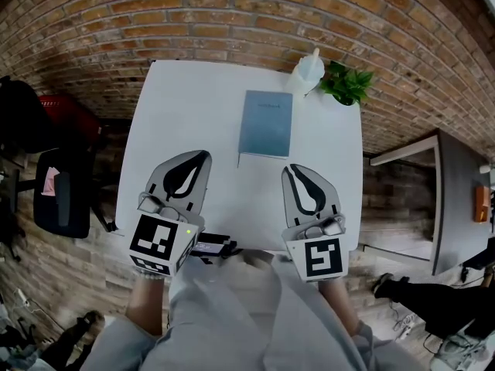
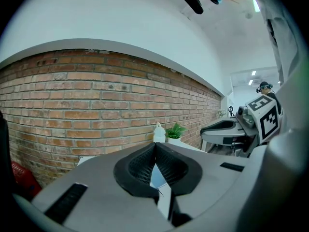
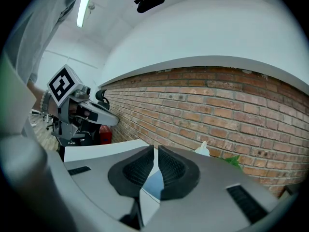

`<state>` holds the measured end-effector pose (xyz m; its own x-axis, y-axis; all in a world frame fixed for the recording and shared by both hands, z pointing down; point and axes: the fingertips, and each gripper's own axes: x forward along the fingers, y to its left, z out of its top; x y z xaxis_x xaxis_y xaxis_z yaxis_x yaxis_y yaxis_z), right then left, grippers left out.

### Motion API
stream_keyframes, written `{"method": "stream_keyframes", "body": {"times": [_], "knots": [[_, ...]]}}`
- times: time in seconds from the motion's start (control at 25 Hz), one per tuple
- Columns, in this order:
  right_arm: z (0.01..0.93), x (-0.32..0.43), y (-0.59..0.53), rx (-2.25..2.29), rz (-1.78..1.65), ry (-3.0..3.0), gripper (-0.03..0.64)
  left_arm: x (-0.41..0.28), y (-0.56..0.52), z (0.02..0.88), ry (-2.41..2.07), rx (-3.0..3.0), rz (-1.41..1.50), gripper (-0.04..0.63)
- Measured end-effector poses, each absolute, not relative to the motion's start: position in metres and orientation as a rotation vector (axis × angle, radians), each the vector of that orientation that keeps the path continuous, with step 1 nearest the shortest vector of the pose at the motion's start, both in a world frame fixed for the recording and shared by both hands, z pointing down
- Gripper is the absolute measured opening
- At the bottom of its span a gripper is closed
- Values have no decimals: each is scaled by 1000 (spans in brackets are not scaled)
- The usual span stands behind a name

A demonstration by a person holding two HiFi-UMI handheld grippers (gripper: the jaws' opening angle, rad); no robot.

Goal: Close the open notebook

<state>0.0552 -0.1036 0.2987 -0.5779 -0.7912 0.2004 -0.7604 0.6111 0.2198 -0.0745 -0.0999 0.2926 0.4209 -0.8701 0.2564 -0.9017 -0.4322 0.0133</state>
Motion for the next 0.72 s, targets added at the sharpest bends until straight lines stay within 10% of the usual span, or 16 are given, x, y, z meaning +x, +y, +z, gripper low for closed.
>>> {"method": "stream_keyframes", "body": {"times": [0.72], "knots": [[302,43,-99,1203,-212,-2540,57,-80,-99,297,-1560,2501,263,18]]}}
